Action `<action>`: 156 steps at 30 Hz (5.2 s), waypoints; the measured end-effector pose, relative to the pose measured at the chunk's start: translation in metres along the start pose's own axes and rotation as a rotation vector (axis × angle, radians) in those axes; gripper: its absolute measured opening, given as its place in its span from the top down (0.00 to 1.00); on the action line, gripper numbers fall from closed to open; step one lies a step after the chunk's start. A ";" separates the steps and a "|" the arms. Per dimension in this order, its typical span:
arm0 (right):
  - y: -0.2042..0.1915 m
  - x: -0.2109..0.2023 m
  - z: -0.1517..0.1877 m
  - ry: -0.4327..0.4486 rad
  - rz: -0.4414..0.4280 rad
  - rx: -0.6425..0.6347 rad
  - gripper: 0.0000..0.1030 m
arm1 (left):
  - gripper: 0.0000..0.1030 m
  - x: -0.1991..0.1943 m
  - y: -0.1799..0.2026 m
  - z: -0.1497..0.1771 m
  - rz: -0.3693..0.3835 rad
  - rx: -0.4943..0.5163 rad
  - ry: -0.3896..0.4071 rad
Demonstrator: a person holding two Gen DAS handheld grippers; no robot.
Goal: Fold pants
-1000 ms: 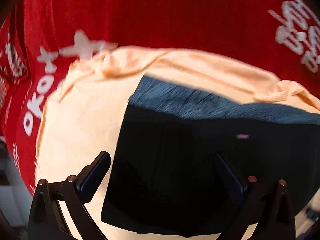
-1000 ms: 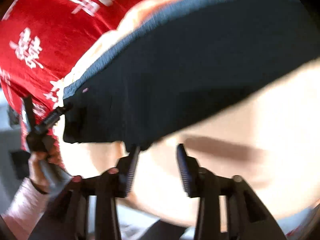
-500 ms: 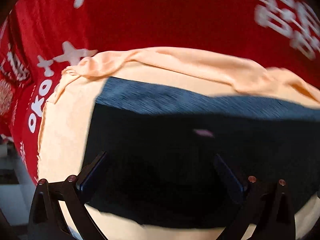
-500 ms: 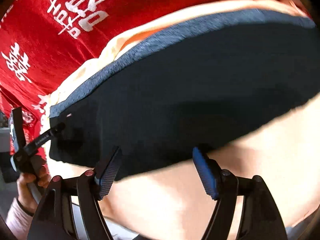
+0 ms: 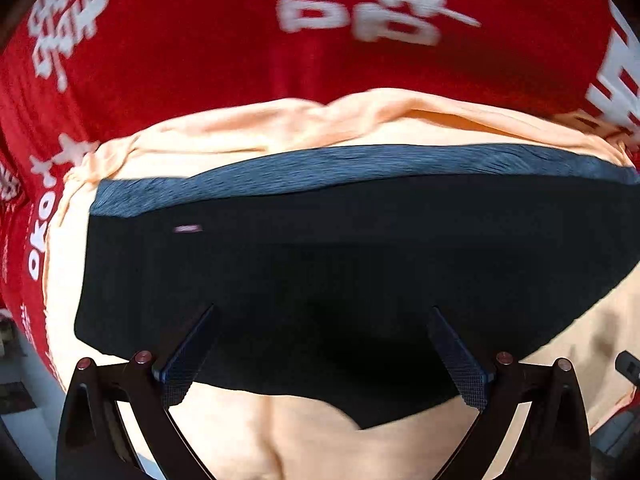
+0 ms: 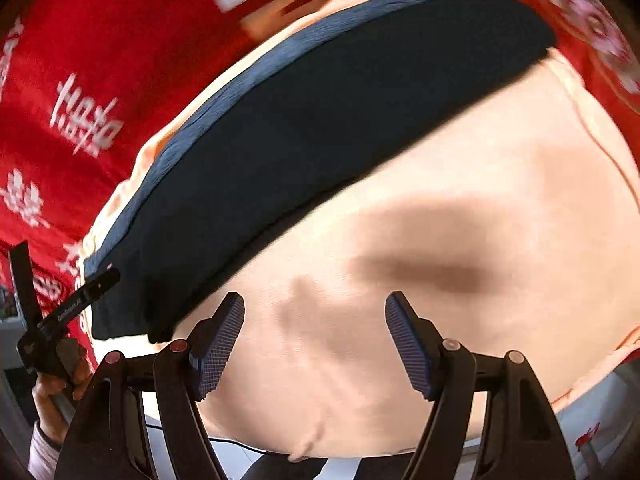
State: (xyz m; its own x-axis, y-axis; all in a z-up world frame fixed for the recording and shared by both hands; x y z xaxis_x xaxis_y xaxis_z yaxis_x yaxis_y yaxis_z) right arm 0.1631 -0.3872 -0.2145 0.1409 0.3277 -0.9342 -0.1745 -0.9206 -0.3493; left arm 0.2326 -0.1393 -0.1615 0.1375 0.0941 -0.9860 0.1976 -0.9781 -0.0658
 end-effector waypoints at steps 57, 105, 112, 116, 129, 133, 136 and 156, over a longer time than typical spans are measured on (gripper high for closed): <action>0.179 -0.014 -0.123 0.388 -0.230 0.160 0.24 | 0.00 0.027 0.281 0.014 0.017 0.068 0.001; -0.108 -0.060 -0.097 0.364 0.107 -0.528 0.87 | 0.20 -0.022 0.082 0.005 0.255 0.022 0.093; -0.203 0.051 -0.052 0.212 0.273 -0.684 0.84 | 0.20 -0.005 -0.058 -0.003 0.136 -0.066 0.077; -0.217 0.108 -0.030 0.138 0.465 -0.745 0.75 | 0.20 0.018 -0.106 -0.004 0.099 -0.117 0.038; -0.234 0.059 0.012 0.283 0.470 -1.000 0.46 | 0.18 0.088 -0.121 -0.023 0.030 -0.086 0.036; -0.241 0.083 0.003 0.270 0.493 -1.062 0.46 | 0.18 0.094 -0.126 -0.028 0.051 -0.090 0.026; -0.248 0.094 0.004 0.269 0.529 -1.135 0.46 | 0.18 0.088 -0.129 -0.024 0.047 -0.084 0.025; -0.249 0.125 0.018 0.106 0.489 -1.135 0.88 | 0.17 0.091 -0.119 -0.013 0.037 -0.089 0.030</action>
State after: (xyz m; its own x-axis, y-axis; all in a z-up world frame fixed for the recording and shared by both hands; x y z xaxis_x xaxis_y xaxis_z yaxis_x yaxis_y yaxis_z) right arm 0.2069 -0.1136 -0.2457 0.3855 -0.0718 -0.9199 0.7040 -0.6216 0.3435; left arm 0.2344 -0.0122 -0.2417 0.1755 0.0649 -0.9823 0.2773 -0.9607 -0.0139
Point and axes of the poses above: each gripper's, at about its wrist camera, not at the fingertips, and x roughly the way its jaws point, y to its right, z to its underside, the point moved 4 cm from there along x, roughly the way its jaws point, and after that the axes turned 11 degrees about -x, right-handed, at the moved point
